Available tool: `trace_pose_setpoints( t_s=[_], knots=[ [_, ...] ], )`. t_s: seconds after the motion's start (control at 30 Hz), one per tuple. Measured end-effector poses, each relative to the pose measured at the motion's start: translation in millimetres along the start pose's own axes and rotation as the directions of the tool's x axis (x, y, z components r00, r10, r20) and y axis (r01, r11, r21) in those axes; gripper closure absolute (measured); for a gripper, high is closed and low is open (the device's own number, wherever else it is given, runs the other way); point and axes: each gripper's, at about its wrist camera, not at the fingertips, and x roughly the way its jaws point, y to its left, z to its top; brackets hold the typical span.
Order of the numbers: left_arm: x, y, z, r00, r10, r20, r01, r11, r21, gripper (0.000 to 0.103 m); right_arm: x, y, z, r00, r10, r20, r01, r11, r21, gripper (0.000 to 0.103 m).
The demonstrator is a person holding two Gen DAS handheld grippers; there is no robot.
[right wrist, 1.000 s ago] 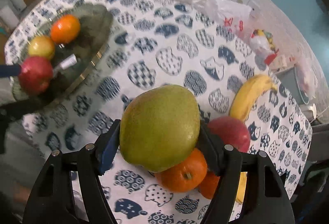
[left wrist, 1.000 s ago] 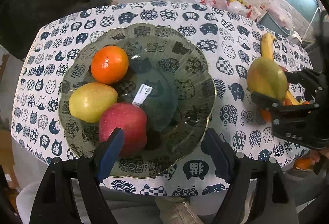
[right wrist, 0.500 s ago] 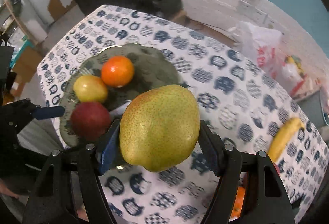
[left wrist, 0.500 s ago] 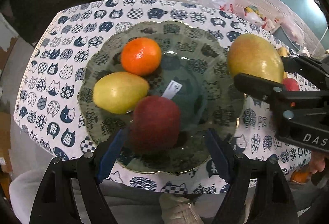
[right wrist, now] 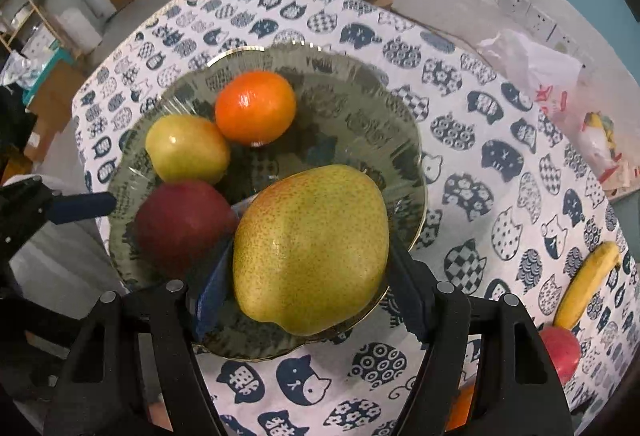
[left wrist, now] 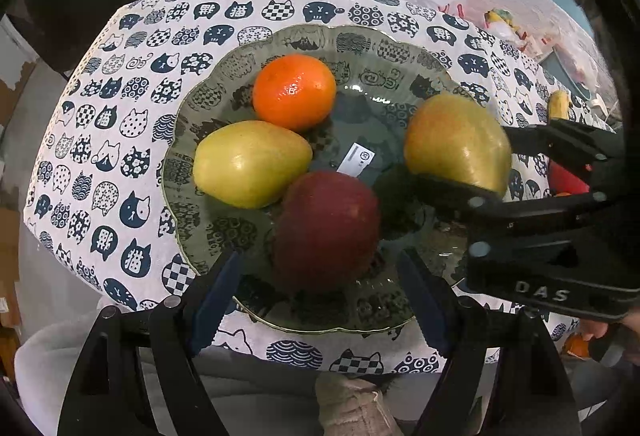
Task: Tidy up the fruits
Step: 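Carry the yellow-green pear onto the green plate and open the right gripper, then move both grippers from the plate toward the fruit pile by the banana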
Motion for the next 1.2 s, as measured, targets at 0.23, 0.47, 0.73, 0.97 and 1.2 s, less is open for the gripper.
trace_pose_setpoints(
  t_s=[0.23,0.47,0.73,0.97,1.2],
  knots=[
    [2,1,-1,1.000,0.014,-0.013,-0.014,1.000,0.005,0.021,10,4,-2,1.000,0.012,-0.029,-0.013,1.000,-0.013,0.030],
    [-6,1,0,1.000,0.010,-0.002,-0.010,1.000,-0.005,0.021,-10,1,3,0.998,0.053,0.042,-0.054,0.998,0.025,0.030],
    [-16,-17,2,0.999,0.018,0.035,-0.020,0.999,0.039,0.021,-42,-15,-2,0.994,0.055,0.093,-0.063,0.995,0.079,0.030],
    [-31,-44,7,0.997,-0.021,0.073,0.015,0.997,0.077,0.021,-82,-43,-17,0.991,0.000,0.136,-0.018,0.991,0.133,0.028],
    [-43,-85,10,0.993,-0.078,0.086,0.065,0.987,0.145,0.021,-120,-76,-40,0.989,-0.051,0.139,0.023,0.980,0.195,0.027]
  ],
)
